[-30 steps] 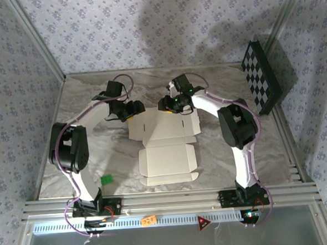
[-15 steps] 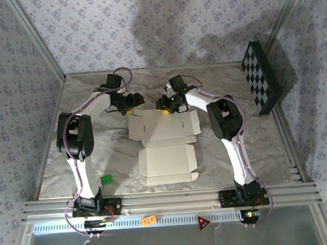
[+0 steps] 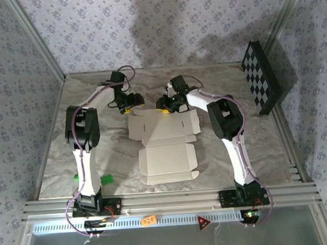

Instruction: Fold the paper box

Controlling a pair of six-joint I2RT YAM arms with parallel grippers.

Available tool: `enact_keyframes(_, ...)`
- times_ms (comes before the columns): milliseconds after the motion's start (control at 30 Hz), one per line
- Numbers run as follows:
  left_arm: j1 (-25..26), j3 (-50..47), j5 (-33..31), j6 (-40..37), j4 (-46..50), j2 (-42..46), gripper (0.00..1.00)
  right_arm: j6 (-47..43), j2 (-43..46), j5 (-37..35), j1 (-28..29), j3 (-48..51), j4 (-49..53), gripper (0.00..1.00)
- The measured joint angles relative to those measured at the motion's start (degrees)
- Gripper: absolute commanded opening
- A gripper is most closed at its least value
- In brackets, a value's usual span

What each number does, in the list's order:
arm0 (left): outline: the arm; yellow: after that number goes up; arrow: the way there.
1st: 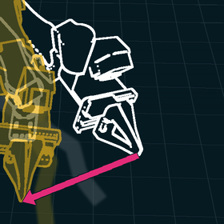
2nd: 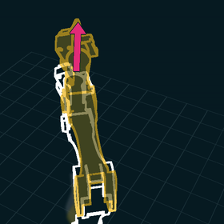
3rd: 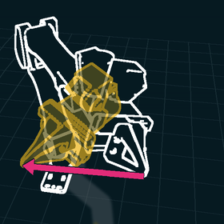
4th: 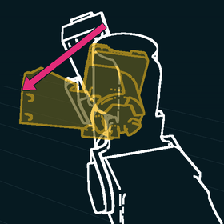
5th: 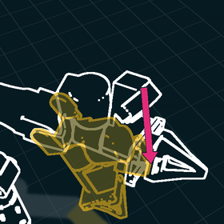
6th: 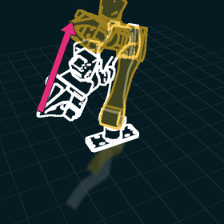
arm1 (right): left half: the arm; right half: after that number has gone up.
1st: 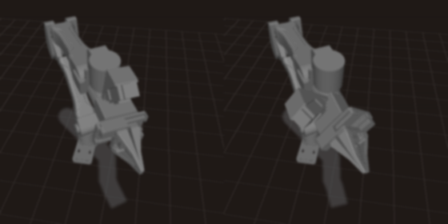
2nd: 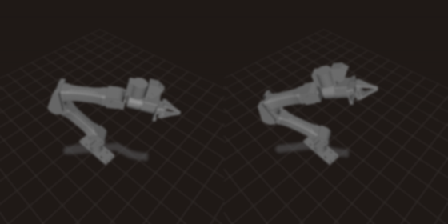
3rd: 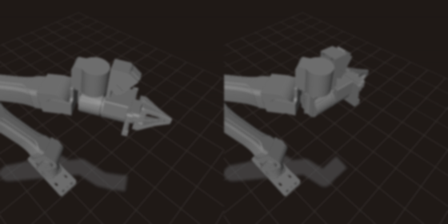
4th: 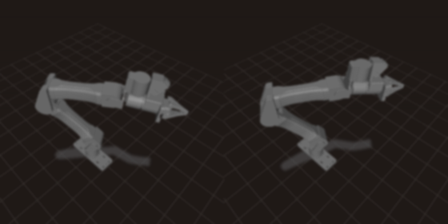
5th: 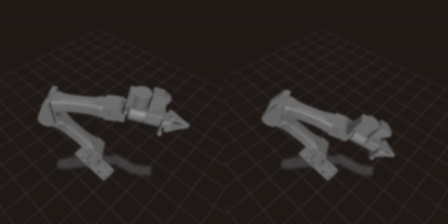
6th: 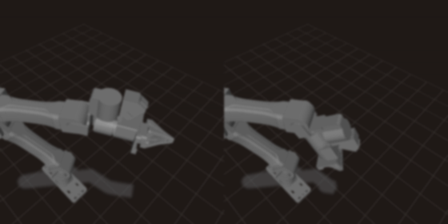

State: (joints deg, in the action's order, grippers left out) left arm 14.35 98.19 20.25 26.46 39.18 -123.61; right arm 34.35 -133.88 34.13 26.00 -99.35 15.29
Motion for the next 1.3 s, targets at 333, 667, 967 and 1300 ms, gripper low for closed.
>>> enact_keyframes(333,0.0,6.69,0.76,-4.22,6.32,-5.66,0.59,0.44,0.28,0.22,0.0,0.85,-1.62,0.39)
enact_keyframes(667,0.0,10.43,3.45,-7.65,10.25,-5.9,0.55,0.83,0.48,0.22,0.0,1.29,-2.21,0.39)
enact_keyframes(967,0.26,11.19,8.76,-7.93,11.58,-5.9,0.57,0.83,0.61,0.22,0.0,1.62,-2.54,0.39)
enact_keyframes(1300,1.55,11.21,14.84,-4.92,8.11,-6.91,0.53,0.83,0.83,0.2,0.0,2.1,-3.17,0.39)
